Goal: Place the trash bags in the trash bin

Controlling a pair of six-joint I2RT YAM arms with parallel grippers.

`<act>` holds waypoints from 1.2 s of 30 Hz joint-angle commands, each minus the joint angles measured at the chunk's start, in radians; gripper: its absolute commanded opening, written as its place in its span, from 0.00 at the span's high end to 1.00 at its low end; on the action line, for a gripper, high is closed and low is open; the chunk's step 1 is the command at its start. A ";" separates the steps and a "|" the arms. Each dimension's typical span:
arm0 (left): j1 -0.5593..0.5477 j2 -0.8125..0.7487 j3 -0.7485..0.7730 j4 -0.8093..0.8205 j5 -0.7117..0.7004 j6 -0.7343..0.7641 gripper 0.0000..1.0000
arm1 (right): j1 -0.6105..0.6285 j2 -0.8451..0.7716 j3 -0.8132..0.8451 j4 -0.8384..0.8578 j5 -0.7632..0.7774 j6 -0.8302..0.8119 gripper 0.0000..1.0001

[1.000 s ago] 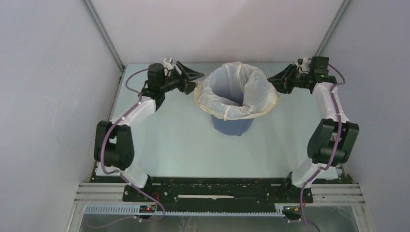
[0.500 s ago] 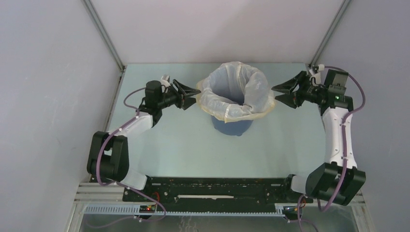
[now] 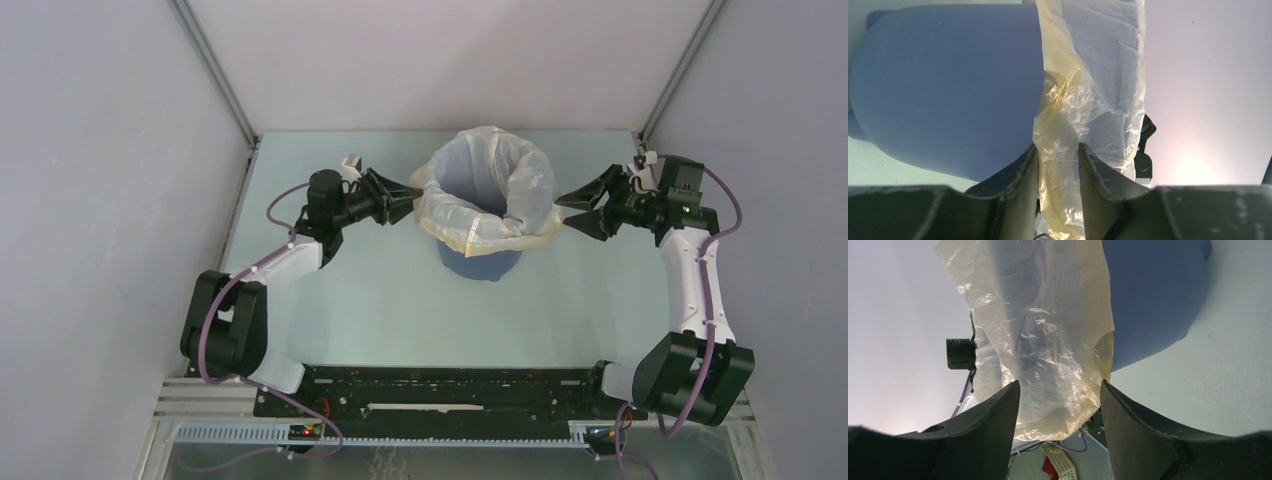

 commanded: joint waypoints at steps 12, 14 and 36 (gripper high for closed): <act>-0.018 0.042 -0.084 0.062 0.019 0.007 1.00 | 0.099 0.021 -0.127 0.085 0.033 -0.001 0.50; -0.027 0.048 -0.082 0.046 0.009 0.028 1.00 | 0.110 0.023 -0.135 0.102 0.043 0.004 0.55; -0.044 0.117 0.056 -0.289 -0.045 0.343 1.00 | 0.121 0.159 -0.103 0.090 0.169 -0.156 0.95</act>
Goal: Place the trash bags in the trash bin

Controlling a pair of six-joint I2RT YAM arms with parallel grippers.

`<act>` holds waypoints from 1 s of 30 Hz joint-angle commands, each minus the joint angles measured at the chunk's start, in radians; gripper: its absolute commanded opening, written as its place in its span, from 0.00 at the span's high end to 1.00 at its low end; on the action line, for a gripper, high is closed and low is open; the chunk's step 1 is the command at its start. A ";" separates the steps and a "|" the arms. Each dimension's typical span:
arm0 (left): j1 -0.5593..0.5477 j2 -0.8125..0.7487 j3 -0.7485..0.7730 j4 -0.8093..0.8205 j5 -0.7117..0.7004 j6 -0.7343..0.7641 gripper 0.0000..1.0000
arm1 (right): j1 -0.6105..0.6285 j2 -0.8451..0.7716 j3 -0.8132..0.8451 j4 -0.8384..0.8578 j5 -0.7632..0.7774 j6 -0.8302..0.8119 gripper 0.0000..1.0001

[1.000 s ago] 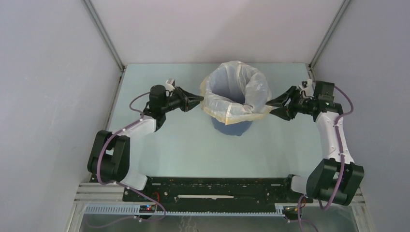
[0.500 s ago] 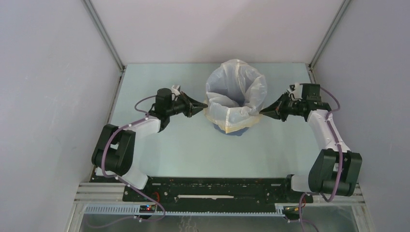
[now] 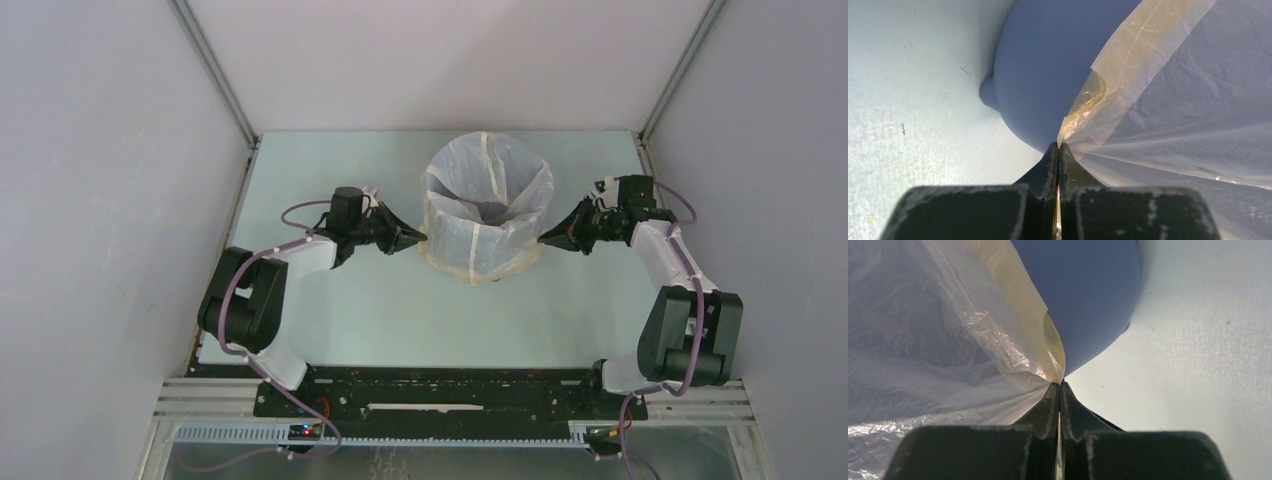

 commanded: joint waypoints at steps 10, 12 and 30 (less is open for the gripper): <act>-0.002 -0.062 0.122 -0.134 -0.014 0.134 0.96 | 0.040 0.023 0.118 -0.096 0.192 -0.107 0.75; -0.004 -0.084 0.137 -0.178 -0.016 0.163 0.91 | 0.044 -0.010 0.144 -0.162 0.278 -0.123 0.65; -0.001 -0.224 0.083 -0.224 0.019 0.123 0.49 | 0.374 -0.035 0.861 -0.455 0.709 -0.216 0.33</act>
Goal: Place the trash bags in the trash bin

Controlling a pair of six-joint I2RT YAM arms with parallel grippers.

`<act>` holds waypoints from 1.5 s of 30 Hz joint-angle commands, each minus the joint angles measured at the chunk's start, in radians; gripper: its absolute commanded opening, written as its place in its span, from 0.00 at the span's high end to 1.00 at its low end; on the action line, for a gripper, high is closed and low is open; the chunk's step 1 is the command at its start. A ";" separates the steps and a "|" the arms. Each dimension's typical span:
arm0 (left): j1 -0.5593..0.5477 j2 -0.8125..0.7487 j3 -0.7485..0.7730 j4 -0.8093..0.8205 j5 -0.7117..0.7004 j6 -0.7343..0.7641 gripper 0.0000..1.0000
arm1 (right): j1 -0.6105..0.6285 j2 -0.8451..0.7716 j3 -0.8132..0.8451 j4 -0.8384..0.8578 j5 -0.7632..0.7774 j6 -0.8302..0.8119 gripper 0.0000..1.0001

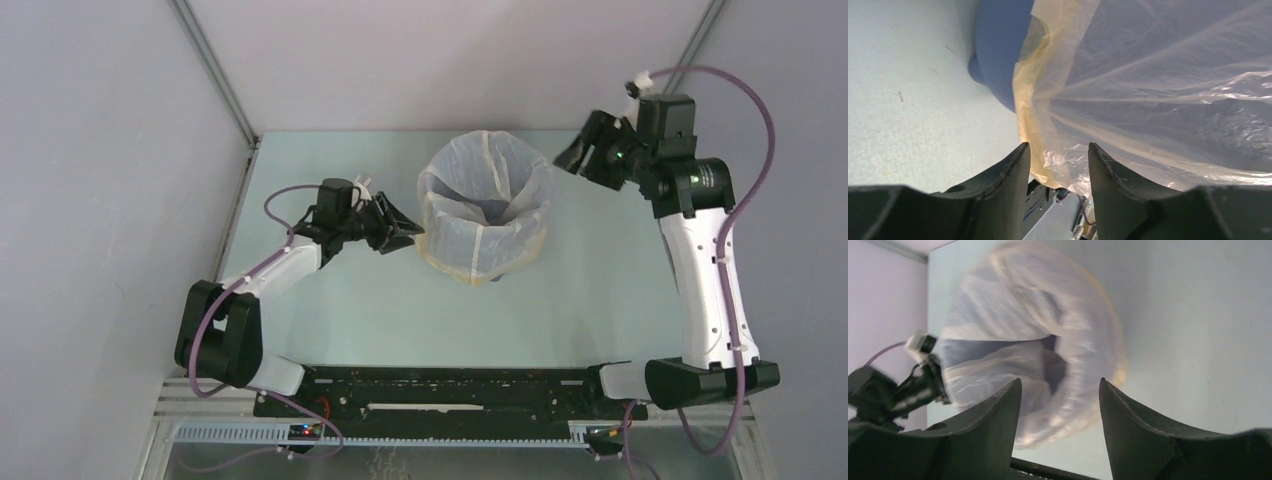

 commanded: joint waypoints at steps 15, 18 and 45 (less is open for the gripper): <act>-0.014 0.160 0.019 0.234 0.065 -0.204 0.58 | 0.426 0.563 0.334 -0.005 0.187 -0.074 0.43; -0.020 0.175 0.030 0.235 0.062 -0.208 0.58 | 0.436 0.560 0.250 0.136 0.238 -0.084 0.43; -0.068 0.177 0.069 0.213 0.030 -0.197 0.54 | 0.445 0.400 -0.074 0.234 0.179 -0.096 0.25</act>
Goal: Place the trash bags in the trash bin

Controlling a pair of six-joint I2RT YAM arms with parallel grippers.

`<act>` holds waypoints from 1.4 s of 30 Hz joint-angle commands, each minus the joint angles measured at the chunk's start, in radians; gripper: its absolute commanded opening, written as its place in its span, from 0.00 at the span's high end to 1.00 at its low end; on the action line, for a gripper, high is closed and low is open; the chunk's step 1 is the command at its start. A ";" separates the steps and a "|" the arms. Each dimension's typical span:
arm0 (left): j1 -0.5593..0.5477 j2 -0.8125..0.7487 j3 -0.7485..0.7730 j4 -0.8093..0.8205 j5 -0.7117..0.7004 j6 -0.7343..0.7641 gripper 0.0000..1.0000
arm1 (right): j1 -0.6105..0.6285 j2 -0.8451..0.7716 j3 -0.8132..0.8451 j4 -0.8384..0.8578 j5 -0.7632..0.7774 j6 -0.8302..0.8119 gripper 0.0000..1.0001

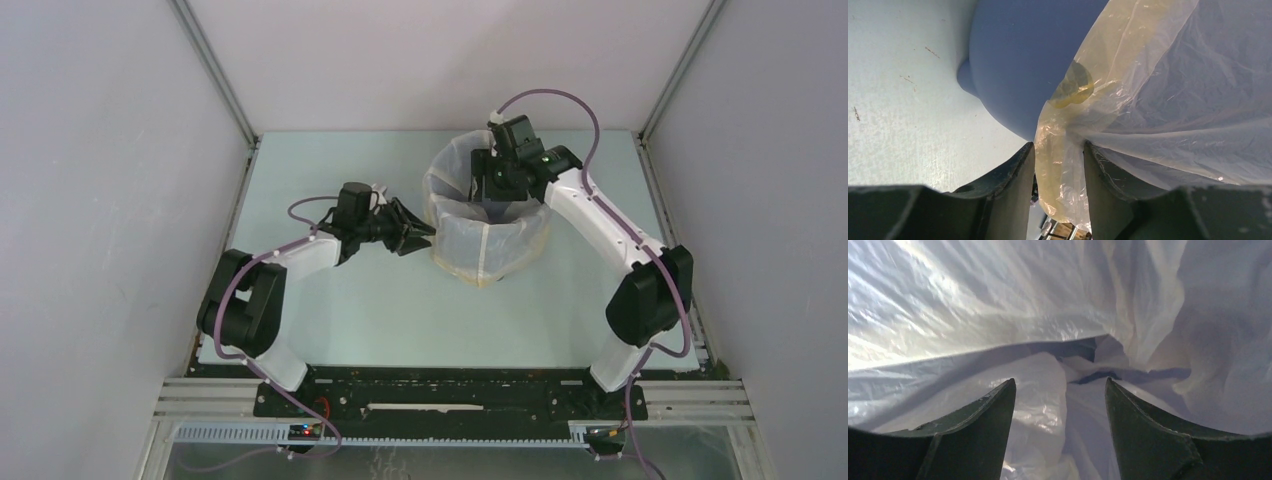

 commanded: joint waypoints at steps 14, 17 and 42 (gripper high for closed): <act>-0.032 0.016 0.095 0.024 -0.010 -0.001 0.55 | 0.039 0.083 -0.184 0.229 -0.043 0.032 0.20; -0.036 0.014 0.090 0.023 -0.010 0.002 0.55 | 0.035 0.109 -0.204 0.228 -0.044 0.047 0.19; -0.043 0.035 0.094 -0.007 -0.009 0.030 0.54 | 0.046 -0.018 -0.155 -0.028 -0.078 -0.029 0.15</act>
